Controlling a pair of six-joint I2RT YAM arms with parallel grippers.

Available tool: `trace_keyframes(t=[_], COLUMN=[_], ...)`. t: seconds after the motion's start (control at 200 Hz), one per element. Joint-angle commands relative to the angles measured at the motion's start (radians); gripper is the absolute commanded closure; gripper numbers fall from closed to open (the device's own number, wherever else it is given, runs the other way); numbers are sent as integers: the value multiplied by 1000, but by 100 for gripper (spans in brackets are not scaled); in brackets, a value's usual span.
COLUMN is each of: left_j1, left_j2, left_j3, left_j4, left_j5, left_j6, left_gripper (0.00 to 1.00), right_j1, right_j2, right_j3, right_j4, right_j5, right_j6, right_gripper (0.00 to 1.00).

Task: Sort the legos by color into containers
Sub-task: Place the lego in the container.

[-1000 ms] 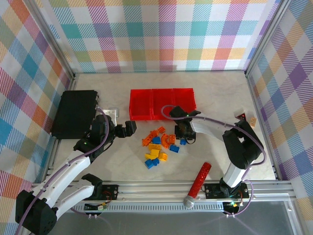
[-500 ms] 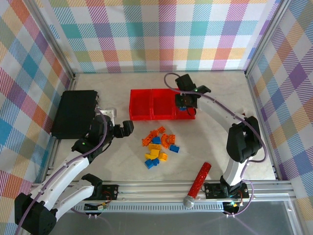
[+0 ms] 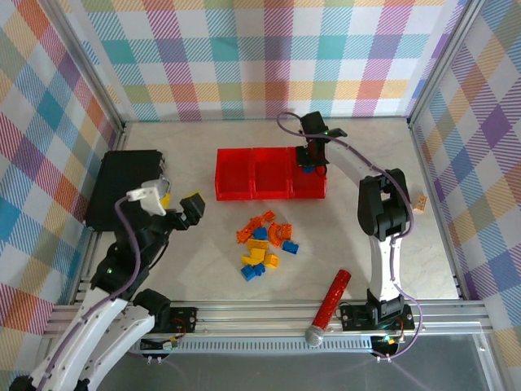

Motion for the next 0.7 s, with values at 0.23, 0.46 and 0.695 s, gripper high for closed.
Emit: trace_keyframes(t=[0.23, 0.46, 0.695], left_j1=[-2, -4, -5], left_j2=[-95, -31, 26], left_j3=[-24, 15, 20], left_j4=[-85, -141, -151], left_j5=[-117, -35, 37], left_j6=[-69, -60, -52], left_gripper=[0, 0, 0], right_j1=[0, 1, 1], right_j2=[71, 76, 31], right_j3=[73, 68, 40], right_j4=[-7, -18, -21], right_j5=[-43, -48, -54], right_j6=[-33, -21, -8], right_gripper=[69, 66, 60])
